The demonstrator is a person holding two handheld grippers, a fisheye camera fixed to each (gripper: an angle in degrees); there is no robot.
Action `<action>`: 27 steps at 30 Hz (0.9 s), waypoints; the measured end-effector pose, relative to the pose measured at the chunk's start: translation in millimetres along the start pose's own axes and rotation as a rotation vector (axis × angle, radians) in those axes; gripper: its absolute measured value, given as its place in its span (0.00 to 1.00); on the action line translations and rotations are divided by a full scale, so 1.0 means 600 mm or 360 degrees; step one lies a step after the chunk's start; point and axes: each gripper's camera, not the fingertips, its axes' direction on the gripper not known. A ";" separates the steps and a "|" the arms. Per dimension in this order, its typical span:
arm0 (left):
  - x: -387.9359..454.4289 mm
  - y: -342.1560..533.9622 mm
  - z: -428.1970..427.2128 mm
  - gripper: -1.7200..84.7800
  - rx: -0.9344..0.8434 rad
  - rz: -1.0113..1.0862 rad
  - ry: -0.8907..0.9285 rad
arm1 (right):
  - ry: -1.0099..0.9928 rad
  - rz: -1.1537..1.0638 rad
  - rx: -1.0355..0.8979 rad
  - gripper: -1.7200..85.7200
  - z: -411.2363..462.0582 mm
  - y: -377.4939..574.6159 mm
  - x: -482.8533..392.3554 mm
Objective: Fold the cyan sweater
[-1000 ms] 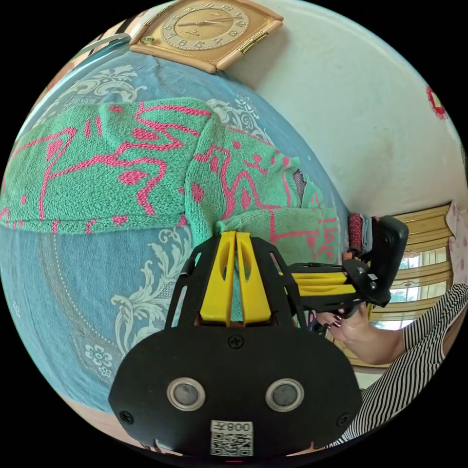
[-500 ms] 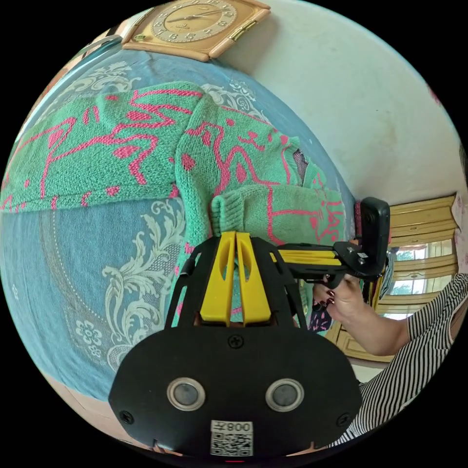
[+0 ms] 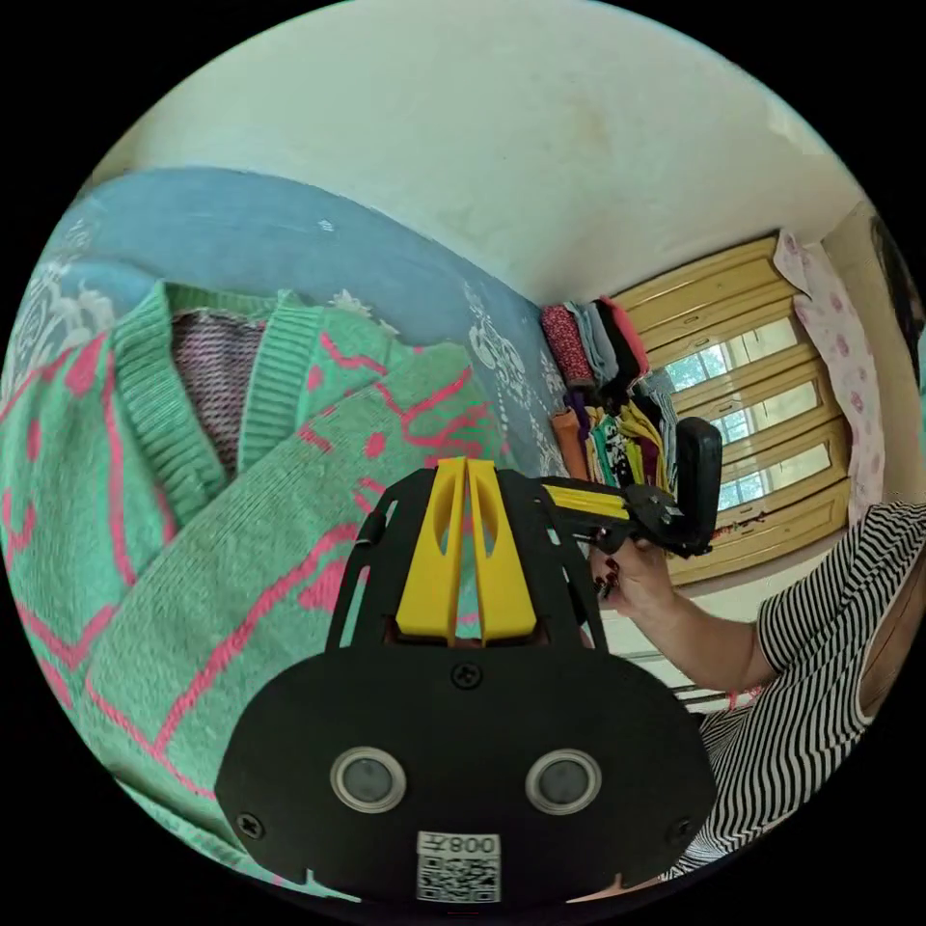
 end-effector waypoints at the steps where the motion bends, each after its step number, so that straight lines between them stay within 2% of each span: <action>1: 0.018 -0.033 0.047 0.02 -0.0035 0.0062 -0.0007 | 0.0030 0.0037 -0.0020 0.02 0.005 0.011 0.023; 5: 0.072 -0.107 0.193 0.02 -0.0231 0.0204 -0.0176 | -0.0039 0.0178 0.0024 0.02 0.000 0.061 0.089; 8: 0.086 -0.108 0.272 0.02 -0.0344 0.0245 -0.0330 | -0.0125 0.0237 0.0086 0.02 -0.003 0.084 0.113; 11: 0.090 -0.107 0.273 0.02 -0.0290 0.0119 -0.0277 | -0.0128 0.0156 0.0082 0.02 -0.007 0.087 0.119; 14: 0.124 -0.122 0.261 0.02 -0.0137 0.0181 -0.0305 | -0.0126 0.0088 0.0096 0.02 -0.015 0.095 0.124; 19: 0.123 -0.166 0.338 0.02 -0.0272 0.0238 -0.0433 | -0.0073 0.0002 0.0164 0.02 -0.024 0.113 0.128; 23: 0.114 -0.152 0.327 0.02 -0.0187 0.0072 -0.0310 | -0.0088 -0.0027 0.0101 0.02 -0.046 0.110 0.139; 27: 0.154 -0.152 0.300 0.02 -0.0080 0.0158 -0.0381 | -0.0151 -0.0008 0.0079 0.02 -0.056 0.108 0.153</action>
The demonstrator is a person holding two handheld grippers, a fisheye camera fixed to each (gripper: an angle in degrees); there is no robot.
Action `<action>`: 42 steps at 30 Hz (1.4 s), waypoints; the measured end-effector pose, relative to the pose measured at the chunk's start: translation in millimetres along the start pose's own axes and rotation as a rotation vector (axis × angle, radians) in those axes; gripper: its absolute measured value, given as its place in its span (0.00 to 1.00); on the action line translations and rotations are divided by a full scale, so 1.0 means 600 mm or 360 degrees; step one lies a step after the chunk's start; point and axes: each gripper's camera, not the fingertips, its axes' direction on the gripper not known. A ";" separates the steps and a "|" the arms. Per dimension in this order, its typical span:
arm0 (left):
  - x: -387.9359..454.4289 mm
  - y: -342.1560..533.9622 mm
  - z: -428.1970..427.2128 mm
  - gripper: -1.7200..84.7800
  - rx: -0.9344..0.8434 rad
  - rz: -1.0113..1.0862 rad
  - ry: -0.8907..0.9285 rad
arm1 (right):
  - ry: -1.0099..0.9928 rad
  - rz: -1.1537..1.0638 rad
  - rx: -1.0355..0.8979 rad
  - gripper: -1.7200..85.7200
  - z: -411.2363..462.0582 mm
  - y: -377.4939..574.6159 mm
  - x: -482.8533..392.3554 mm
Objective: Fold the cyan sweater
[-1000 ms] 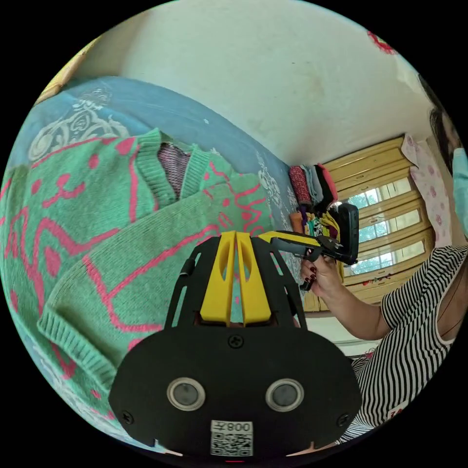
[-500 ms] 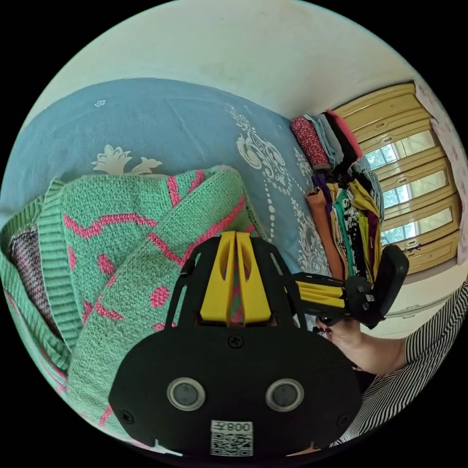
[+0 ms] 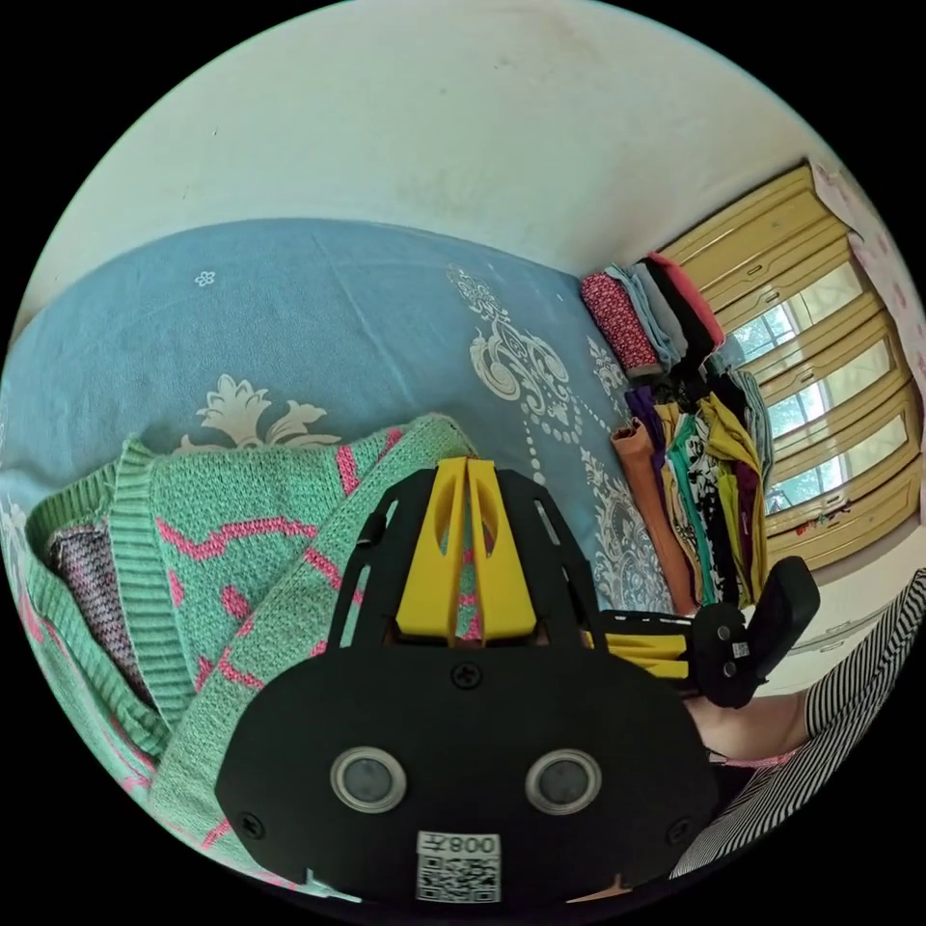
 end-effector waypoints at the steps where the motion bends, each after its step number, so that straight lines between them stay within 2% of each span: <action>1: 0.001 -0.005 0.007 0.02 -0.0033 0.0009 -0.0032 | 0.0013 0.0001 -0.0009 0.02 0.006 0.000 0.004; 3: -0.007 -0.008 0.035 0.02 -0.0155 0.0016 -0.0071 | 0.0024 -0.0008 -0.0014 0.02 0.004 -0.004 0.006; 5: -0.023 0.000 0.025 0.02 -0.0120 -0.0074 0.0045 | 0.0051 -0.0029 -0.0039 0.02 -0.004 -0.009 0.008; 9: -0.018 0.036 -0.044 0.02 0.0026 -0.0072 0.0057 | 0.0006 -0.0015 0.0015 0.02 -0.037 -0.011 0.016; 13: -0.040 0.132 -0.137 0.02 0.0120 -0.0164 0.0010 | -0.0092 -0.0005 0.0161 0.02 -0.084 -0.041 0.028; 16: -0.064 0.220 -0.189 0.02 0.0113 -0.0298 -0.0018 | 0.0002 -0.0043 0.0263 0.02 -0.086 -0.111 0.052; 18: -0.078 0.265 -0.204 0.02 0.0050 -0.0372 -0.0050 | 0.0053 -0.0040 0.0233 0.02 -0.060 -0.167 0.076; 21: -0.105 0.322 -0.208 0.02 -0.0054 -0.0485 -0.0108 | 0.0058 -0.0010 -0.0013 0.02 0.017 -0.247 0.118; 22: -0.113 0.337 -0.216 0.02 -0.0009 -0.0498 -0.0065 | -0.0056 -0.0022 -0.0088 0.02 0.037 -0.263 0.127; 24: -0.119 0.351 -0.239 0.02 0.0005 -0.0560 -0.0054 | -0.0031 -0.0024 -0.0070 0.02 0.026 -0.271 0.123; 25: -0.115 0.361 -0.264 0.02 0.0035 -0.0576 -0.0109 | 0.0015 -0.0057 -0.0024 0.02 0.007 -0.266 0.109; 28: -0.113 0.404 -0.336 0.02 0.0166 -0.0618 -0.0149 | -0.0107 -0.0161 0.0065 0.02 -0.034 -0.220 0.066; 30: -0.123 0.433 -0.373 0.02 0.0193 -0.0683 -0.0256 | -0.0107 -0.0213 -0.0008 0.02 -0.025 -0.187 0.039; 33: -0.159 0.484 -0.432 0.03 0.0242 -0.0864 -0.0341 | -0.0034 -0.0219 -0.0309 0.02 0.049 -0.154 0.022; 34: -0.171 0.505 -0.465 0.03 0.0310 -0.0925 -0.0376 | -0.0040 -0.0181 -0.0227 0.02 0.048 -0.151 0.022; 37: -0.194 0.555 -0.548 0.06 0.0478 -0.1032 -0.0487 | -0.0077 -0.0139 -0.0237 0.02 0.050 -0.175 0.017; 42: -0.269 0.603 -0.601 0.08 0.0490 -0.1160 -0.0450 | -0.0095 -0.0240 -0.0244 0.02 0.069 -0.209 -0.029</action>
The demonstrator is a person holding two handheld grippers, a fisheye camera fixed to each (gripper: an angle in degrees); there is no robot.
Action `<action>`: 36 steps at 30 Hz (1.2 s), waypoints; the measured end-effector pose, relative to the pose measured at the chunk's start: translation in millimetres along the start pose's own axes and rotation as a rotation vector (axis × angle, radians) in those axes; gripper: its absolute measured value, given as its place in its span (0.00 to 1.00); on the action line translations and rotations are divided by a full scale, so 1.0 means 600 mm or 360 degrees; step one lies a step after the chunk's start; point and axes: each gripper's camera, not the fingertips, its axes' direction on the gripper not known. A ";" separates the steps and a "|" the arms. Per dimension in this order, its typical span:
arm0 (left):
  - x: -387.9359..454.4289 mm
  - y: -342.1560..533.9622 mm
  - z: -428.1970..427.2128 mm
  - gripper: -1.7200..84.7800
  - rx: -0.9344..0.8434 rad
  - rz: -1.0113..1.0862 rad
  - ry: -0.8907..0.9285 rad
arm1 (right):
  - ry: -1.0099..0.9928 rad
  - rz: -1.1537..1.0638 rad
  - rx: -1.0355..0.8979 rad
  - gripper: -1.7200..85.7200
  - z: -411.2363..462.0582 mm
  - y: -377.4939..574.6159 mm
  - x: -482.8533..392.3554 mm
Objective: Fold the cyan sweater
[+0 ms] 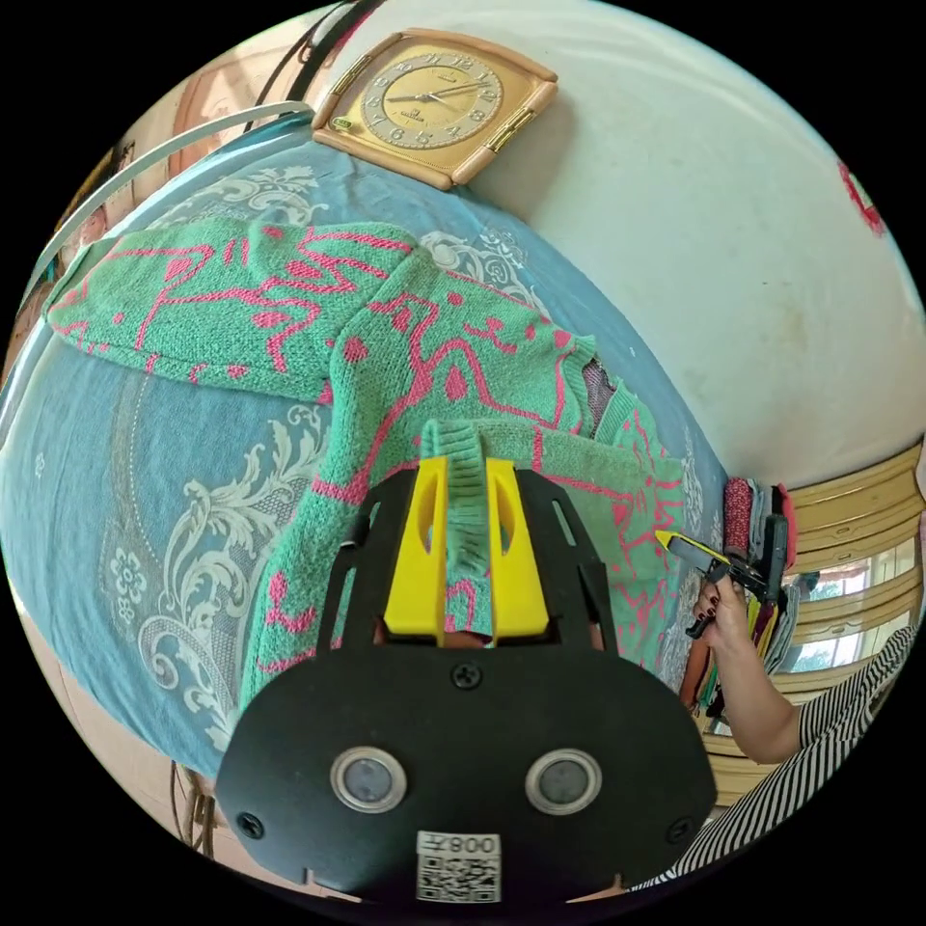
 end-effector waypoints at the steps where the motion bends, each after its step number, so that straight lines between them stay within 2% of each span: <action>1: -0.019 -0.010 0.006 0.07 -0.0055 -0.0020 0.0006 | -0.0024 -0.0042 -0.0008 0.02 0.006 -0.009 -0.016; 5: -0.061 -0.031 -0.022 0.03 -0.0099 -0.0043 0.0120 | -0.0131 -0.0221 -0.0076 0.02 0.037 -0.041 -0.086; 12: -0.071 -0.080 -0.145 0.02 0.0143 0.0107 0.0200 | -0.0254 -0.0468 -0.0007 0.02 0.065 -0.120 -0.201; 19: -0.130 -0.100 -0.178 0.06 0.0017 0.0074 0.0194 | -0.0300 -0.0609 -0.0049 0.03 0.124 -0.216 -0.281; 24: -0.174 -0.050 -0.220 0.11 -0.0093 -0.0017 0.0253 | -0.0183 -0.0945 -0.0038 0.09 0.151 -0.272 -0.356; 28: -0.222 -0.023 -0.224 0.11 -0.0198 -0.0184 0.0327 | -0.0122 -0.1146 -0.0295 0.10 0.227 -0.320 -0.411; 33: -0.259 -0.052 -0.260 0.07 -0.0179 -0.0200 0.0379 | -0.0161 -0.1179 -0.0404 0.07 0.247 -0.349 -0.439; 36: -0.267 -0.076 -0.323 0.06 -0.0029 -0.0132 0.0453 | -0.0253 -0.1118 -0.0227 0.05 0.193 -0.366 -0.442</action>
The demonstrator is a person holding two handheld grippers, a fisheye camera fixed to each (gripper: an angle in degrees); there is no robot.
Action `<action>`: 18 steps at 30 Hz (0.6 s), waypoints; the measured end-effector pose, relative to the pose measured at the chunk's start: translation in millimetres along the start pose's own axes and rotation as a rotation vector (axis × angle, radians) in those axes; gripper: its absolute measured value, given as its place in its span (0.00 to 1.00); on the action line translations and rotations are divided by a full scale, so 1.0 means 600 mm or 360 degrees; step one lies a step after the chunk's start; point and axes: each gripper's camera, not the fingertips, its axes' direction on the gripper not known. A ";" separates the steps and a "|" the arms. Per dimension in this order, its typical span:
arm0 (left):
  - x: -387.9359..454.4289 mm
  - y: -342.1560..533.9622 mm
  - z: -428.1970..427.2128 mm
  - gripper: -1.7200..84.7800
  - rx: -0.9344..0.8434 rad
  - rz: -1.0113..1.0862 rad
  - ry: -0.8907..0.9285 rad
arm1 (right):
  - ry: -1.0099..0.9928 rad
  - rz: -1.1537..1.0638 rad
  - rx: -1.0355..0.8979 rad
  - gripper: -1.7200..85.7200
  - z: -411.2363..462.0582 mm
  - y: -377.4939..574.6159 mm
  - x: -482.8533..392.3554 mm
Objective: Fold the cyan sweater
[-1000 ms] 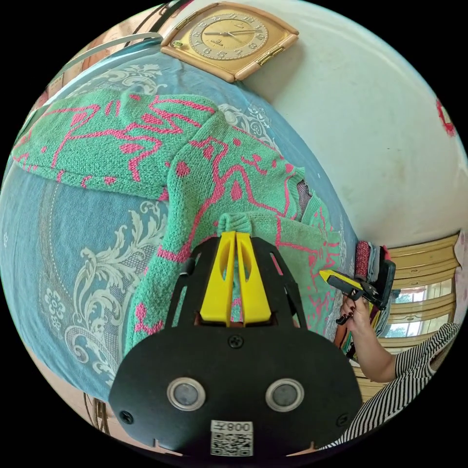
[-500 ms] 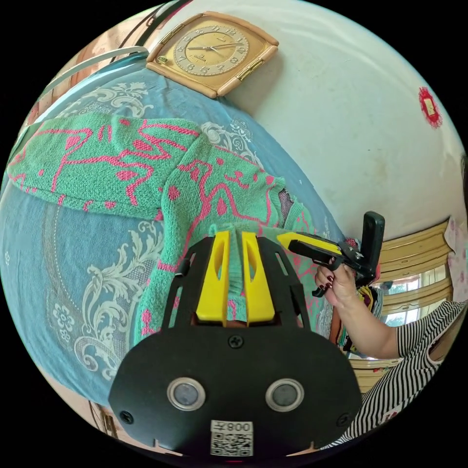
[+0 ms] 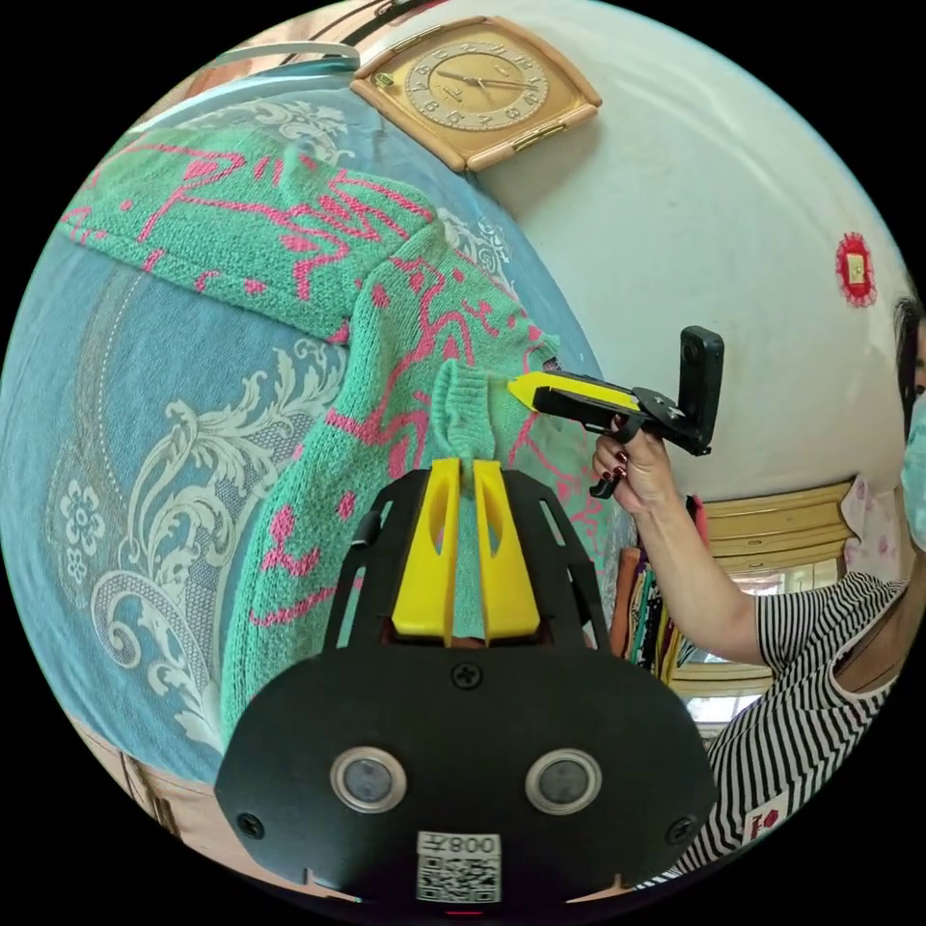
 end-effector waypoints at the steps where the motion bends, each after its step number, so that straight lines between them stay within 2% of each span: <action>1: 0.008 -0.012 -0.024 0.06 0.0054 0.0049 0.0005 | 0.0057 0.0019 0.0088 0.05 -0.025 -0.005 -0.001; 4: 0.015 -0.050 -0.055 0.05 0.0095 0.0153 -0.0041 | 0.0067 0.0114 0.0147 0.05 -0.029 -0.033 0.010; 7: -0.017 -0.079 -0.036 0.06 -0.0037 0.0138 -0.0229 | 0.0078 0.0253 -0.0084 0.05 0.060 -0.067 0.032; 8: -0.038 -0.085 -0.032 0.06 -0.0098 0.0074 -0.0195 | 0.0076 0.0313 -0.0128 0.05 0.075 -0.076 0.035; 10: -0.049 -0.088 -0.064 0.06 -0.0009 0.0058 -0.0072 | 0.0103 0.0298 0.0014 0.04 0.052 -0.081 0.016; 14: -0.058 -0.085 -0.130 0.07 0.0055 0.0116 -0.0120 | 0.0086 0.0322 0.0316 0.04 0.012 -0.085 -0.035; 18: -0.093 -0.084 -0.178 0.07 0.0063 0.0040 -0.0106 | 0.0085 0.0246 0.0238 0.03 0.065 -0.132 -0.084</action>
